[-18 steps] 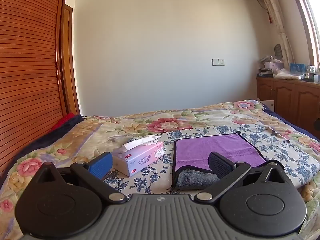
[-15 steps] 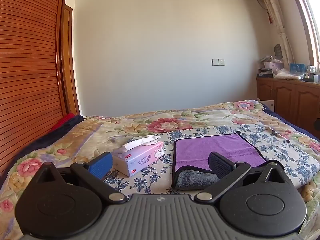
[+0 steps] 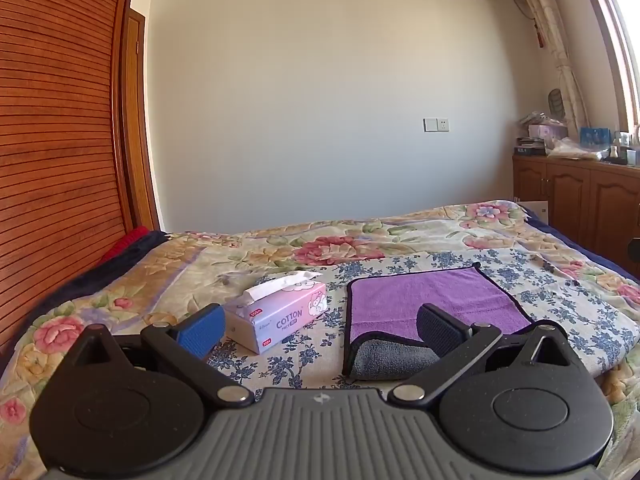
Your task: Fold towel
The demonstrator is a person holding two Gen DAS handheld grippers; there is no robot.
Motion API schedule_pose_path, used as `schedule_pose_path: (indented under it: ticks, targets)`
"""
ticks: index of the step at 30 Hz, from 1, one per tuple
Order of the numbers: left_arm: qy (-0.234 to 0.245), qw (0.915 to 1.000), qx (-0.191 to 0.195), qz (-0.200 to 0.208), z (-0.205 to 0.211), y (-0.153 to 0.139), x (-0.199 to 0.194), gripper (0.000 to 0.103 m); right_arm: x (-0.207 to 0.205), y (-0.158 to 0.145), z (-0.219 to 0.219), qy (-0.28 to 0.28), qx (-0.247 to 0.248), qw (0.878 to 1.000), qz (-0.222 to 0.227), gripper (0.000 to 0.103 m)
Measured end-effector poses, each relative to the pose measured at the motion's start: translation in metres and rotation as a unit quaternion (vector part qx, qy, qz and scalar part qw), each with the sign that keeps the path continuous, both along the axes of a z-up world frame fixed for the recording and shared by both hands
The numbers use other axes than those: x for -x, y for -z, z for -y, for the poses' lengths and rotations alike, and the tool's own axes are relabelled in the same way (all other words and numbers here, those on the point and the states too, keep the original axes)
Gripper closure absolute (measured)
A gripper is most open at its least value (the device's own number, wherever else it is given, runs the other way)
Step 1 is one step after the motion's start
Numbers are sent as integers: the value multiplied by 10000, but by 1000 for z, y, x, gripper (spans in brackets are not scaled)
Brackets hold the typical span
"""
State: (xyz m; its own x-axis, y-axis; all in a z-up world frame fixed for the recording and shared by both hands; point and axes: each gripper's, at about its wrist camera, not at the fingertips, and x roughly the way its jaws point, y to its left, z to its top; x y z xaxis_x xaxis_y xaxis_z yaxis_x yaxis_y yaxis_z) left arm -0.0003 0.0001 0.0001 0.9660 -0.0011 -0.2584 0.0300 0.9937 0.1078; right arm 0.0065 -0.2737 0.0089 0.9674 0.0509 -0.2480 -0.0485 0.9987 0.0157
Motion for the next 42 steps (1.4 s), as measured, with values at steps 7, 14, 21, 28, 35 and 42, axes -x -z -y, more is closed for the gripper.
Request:
schedule_pose_path:
  ticks: [7, 14, 21, 28, 35, 42]
  targets:
    - [-1, 10000, 0, -3, 0, 0, 0, 0, 0, 0, -1, 2, 5, 10000, -2, 0]
    - [-1, 10000, 1, -4, 0, 0, 0, 0, 0, 0, -2, 0, 6, 10000, 0, 0]
    - [-2, 10000, -1, -7, 0, 0, 0, 0, 0, 1, -3, 0, 10, 10000, -3, 0]
    - [-1, 10000, 2, -8, 0, 0, 0, 0, -1, 0, -3, 0, 11, 10000, -2, 0]
    - [0, 10000, 2, -9, 0, 0, 0, 0, -1, 0, -3, 1, 17, 10000, -4, 0]
    - [-1, 10000, 3, -9, 0, 0, 0, 0, -1, 0, -4, 0, 18, 10000, -5, 0]
